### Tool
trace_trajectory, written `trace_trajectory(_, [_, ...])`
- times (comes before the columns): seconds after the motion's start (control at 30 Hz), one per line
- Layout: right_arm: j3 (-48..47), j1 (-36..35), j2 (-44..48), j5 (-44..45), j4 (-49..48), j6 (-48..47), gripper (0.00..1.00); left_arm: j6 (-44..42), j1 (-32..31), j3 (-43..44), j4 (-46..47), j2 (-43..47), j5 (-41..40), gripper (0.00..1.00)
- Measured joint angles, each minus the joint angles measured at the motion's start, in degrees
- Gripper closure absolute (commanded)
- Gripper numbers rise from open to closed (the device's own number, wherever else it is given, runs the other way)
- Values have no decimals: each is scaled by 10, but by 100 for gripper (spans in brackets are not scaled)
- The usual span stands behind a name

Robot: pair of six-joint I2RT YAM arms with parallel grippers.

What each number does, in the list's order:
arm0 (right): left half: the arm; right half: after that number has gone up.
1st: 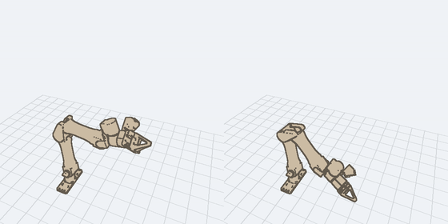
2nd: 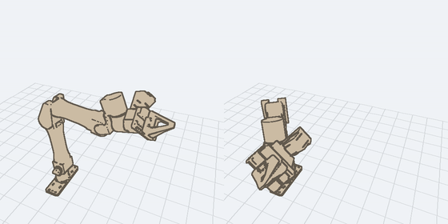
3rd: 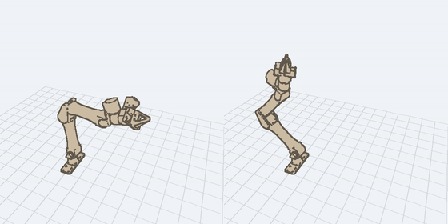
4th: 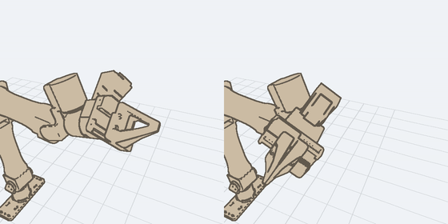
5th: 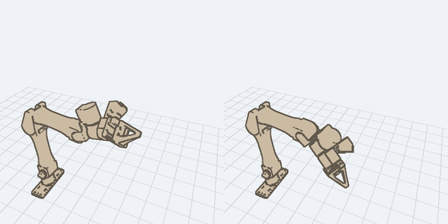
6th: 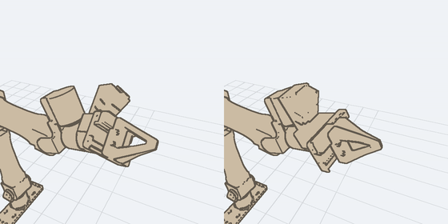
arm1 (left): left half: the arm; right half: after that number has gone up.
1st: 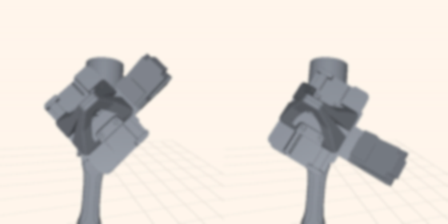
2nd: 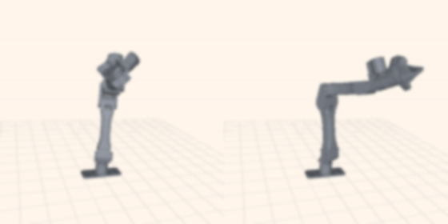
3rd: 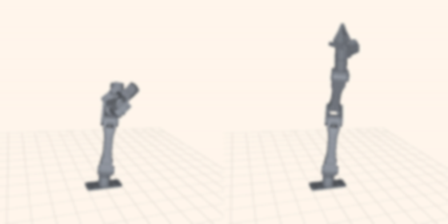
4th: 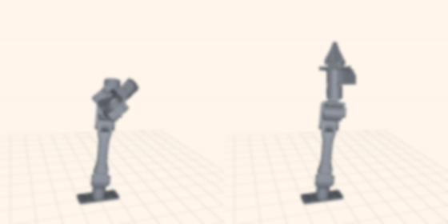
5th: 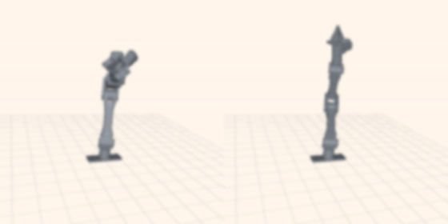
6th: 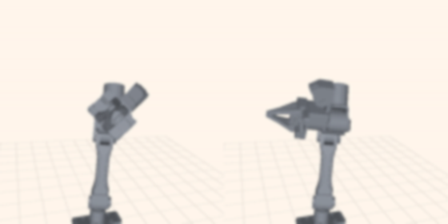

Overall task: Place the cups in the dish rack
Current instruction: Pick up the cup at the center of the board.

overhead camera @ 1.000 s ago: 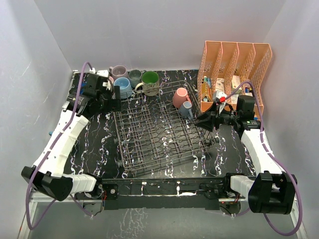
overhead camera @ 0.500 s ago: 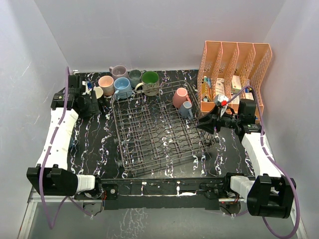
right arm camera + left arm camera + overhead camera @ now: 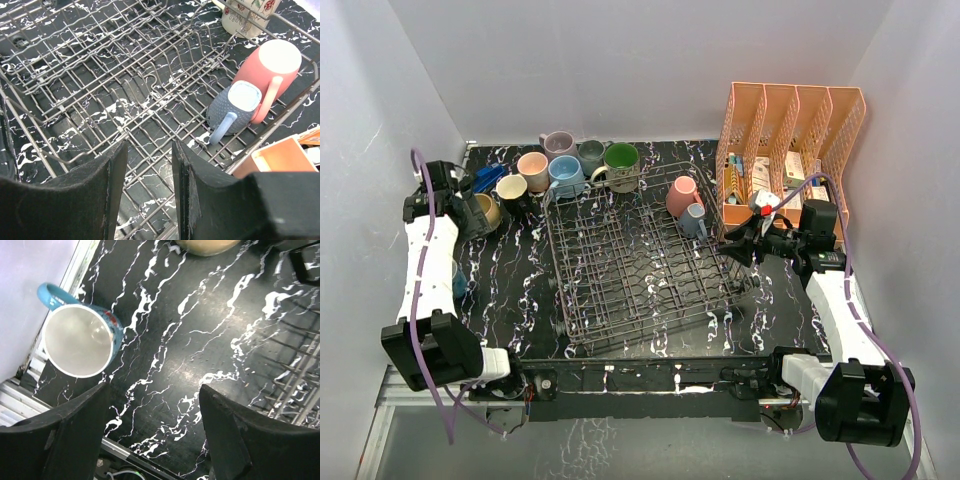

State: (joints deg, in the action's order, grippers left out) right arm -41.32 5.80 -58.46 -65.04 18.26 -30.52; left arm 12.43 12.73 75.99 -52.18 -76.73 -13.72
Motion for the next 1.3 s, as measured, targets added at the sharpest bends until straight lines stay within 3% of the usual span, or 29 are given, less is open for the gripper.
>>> trace_trajectory(0.2, [17,0,-6,7,-1,-9,58,31,39,-57,31,8,-7,19])
trace_trajectory(0.83, [38,34,-44,5,12,-53,58,78,100,-120,155,-18,-5,20])
trace_trajectory(1.3, [38,40,-44,-4,12,-56,59,104,112,-152,174,-18,26,21])
